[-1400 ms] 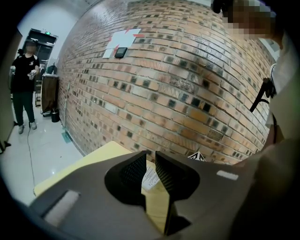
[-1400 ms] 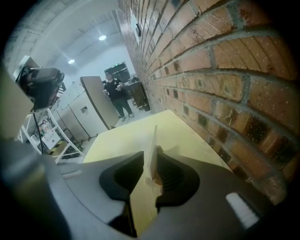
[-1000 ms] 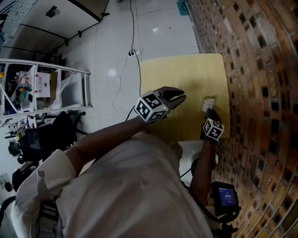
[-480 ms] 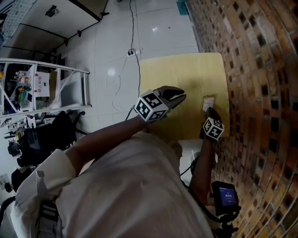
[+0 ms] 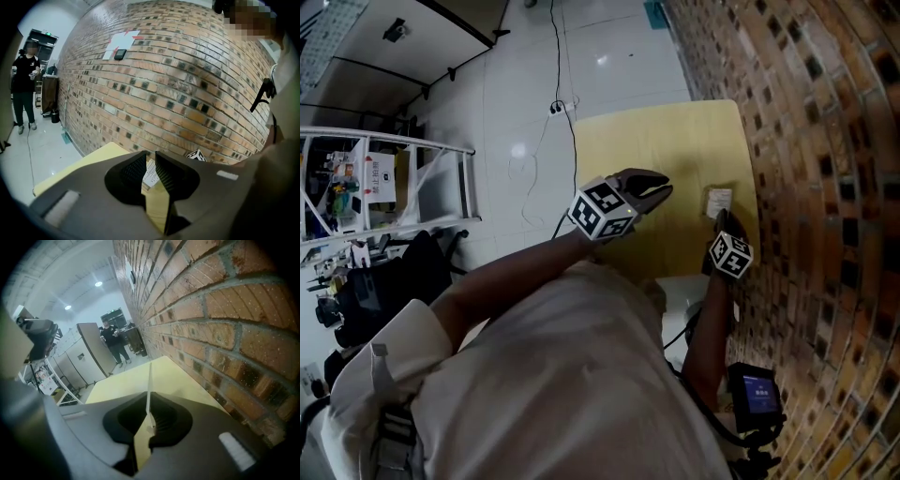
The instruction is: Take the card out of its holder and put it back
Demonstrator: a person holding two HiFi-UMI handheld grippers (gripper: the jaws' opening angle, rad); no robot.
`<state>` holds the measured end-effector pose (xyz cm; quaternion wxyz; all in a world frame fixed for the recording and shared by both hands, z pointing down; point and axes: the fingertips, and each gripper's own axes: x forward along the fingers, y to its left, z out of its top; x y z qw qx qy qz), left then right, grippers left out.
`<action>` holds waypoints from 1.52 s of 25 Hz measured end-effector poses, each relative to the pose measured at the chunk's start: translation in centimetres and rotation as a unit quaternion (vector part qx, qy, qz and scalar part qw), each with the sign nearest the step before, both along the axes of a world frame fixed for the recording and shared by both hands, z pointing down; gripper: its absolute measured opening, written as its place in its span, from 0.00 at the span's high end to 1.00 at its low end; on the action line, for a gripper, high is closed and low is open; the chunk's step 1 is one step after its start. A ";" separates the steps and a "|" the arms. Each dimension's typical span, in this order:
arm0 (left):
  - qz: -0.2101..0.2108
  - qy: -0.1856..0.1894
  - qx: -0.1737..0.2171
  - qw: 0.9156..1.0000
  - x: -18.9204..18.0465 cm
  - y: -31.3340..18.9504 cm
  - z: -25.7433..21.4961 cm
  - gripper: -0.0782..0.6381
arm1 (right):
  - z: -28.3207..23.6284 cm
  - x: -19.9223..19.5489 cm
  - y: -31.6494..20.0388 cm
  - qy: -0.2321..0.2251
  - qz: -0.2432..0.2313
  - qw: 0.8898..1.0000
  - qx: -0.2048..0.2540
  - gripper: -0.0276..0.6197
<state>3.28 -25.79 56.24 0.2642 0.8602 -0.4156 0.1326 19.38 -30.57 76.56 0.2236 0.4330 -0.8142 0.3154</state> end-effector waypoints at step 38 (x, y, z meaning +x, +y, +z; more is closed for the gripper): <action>0.000 0.044 0.046 0.998 -0.1 3.0 -3.0 0.80 | -22.3 8.7 5.4 -0.054 0.099 0.977 0.181 0.94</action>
